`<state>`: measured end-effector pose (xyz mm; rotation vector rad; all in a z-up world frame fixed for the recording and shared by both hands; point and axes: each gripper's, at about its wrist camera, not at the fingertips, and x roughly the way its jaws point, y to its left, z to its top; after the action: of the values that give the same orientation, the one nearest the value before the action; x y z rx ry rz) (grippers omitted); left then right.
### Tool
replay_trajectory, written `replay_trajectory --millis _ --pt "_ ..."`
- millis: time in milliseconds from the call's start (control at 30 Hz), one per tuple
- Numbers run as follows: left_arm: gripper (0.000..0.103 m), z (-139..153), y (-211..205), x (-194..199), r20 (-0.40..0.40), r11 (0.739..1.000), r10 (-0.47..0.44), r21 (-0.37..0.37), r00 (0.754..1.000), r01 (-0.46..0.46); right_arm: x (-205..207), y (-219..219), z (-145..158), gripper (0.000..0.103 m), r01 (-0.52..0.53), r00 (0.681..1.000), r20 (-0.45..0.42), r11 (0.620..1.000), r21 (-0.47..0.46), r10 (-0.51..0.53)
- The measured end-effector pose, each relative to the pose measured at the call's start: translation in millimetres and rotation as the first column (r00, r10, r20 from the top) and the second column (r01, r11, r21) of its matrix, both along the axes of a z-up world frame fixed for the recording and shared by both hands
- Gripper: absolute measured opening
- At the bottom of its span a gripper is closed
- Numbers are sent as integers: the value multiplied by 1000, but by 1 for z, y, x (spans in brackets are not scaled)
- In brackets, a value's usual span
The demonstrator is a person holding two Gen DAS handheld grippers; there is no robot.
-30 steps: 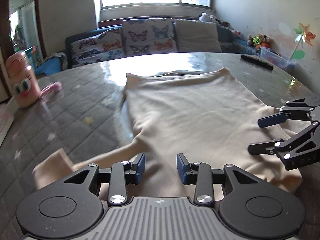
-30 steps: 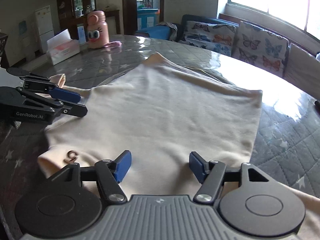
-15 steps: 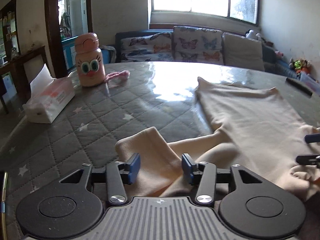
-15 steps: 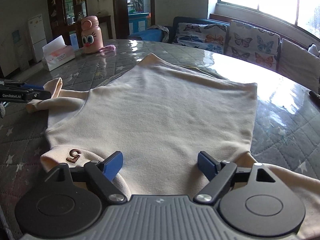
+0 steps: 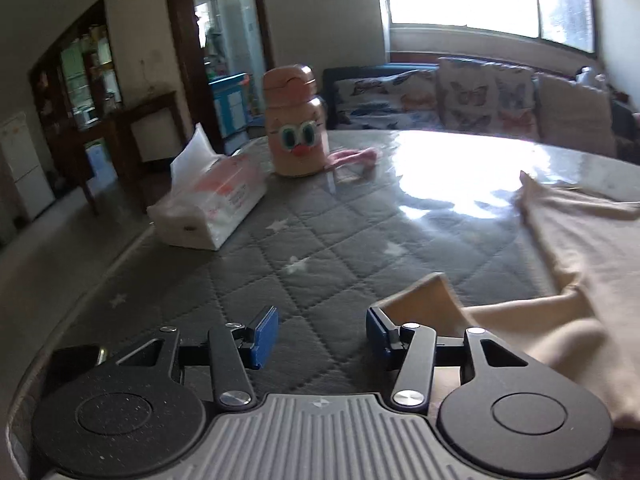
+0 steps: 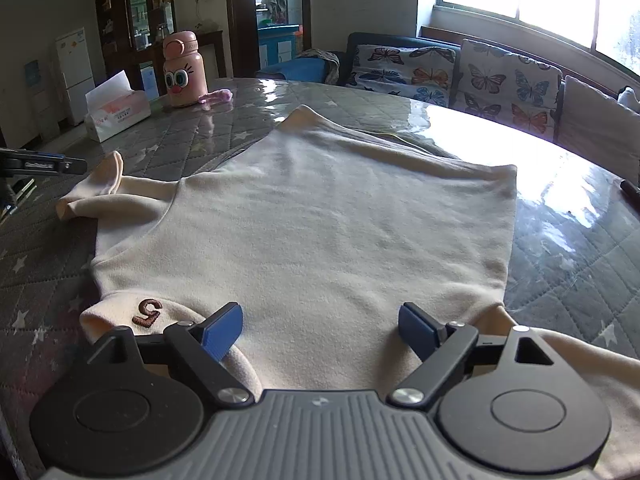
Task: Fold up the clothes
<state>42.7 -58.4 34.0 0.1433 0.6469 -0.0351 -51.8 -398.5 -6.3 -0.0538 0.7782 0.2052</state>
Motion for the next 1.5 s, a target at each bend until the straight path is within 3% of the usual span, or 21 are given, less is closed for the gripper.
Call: replay_trajectory --millis 167,267,400,533,600,667,733,933,1100,1333,1367,1433,1500 --pt "55 2 -31 -15 -12 992 -121 -27 993 121 0 0 0 88 -1 1000 -1 1000 2 1" --pt "55 -5 -49 -17 -34 981 -192 1 981 192 0 0 0 88 1 1000 0 1000 7 -1" --pt "55 -16 -62 -13 -71 973 -227 23 971 229 -1 0 0 88 2 1000 3 1000 10 -2" --pt "55 -18 -62 -15 -51 968 -245 51 968 247 -1 -1 0 89 1 1000 4 1000 14 -1" --pt "39 -21 -60 -17 -35 965 -247 76 968 249 -1 0 0 89 1 1000 4 1000 15 -1" --pt "14 -20 -54 -15 -29 968 -239 74 971 241 -1 0 0 89 1 1000 5 1000 14 -1" --pt "7 -13 -44 -10 -4 975 -208 78 978 208 -1 -1 0 89 2 1000 5 1000 16 -2" --pt "5 4 -7 9 66 994 -70 92 995 64 -1 -1 0 89 2 1000 3 1000 13 -2" --pt "5 -2 25 23 54 996 54 62 997 -57 -1 -1 0 89 4 1000 2 1000 10 -4" --pt "6 -18 40 31 35 996 63 59 997 -65 0 0 0 90 2 1000 -4 1000 6 -2" --pt "10 -20 39 34 26 996 61 62 998 -63 0 0 0 90 2 1000 -4 1000 6 -2" --pt "10 -25 37 38 21 990 96 107 995 -97 0 0 0 91 3 1000 -6 1000 3 -3" --pt "11 -26 41 41 6 987 128 97 992 -128 1 1 1 91 4 1000 -7 1000 1 -4"
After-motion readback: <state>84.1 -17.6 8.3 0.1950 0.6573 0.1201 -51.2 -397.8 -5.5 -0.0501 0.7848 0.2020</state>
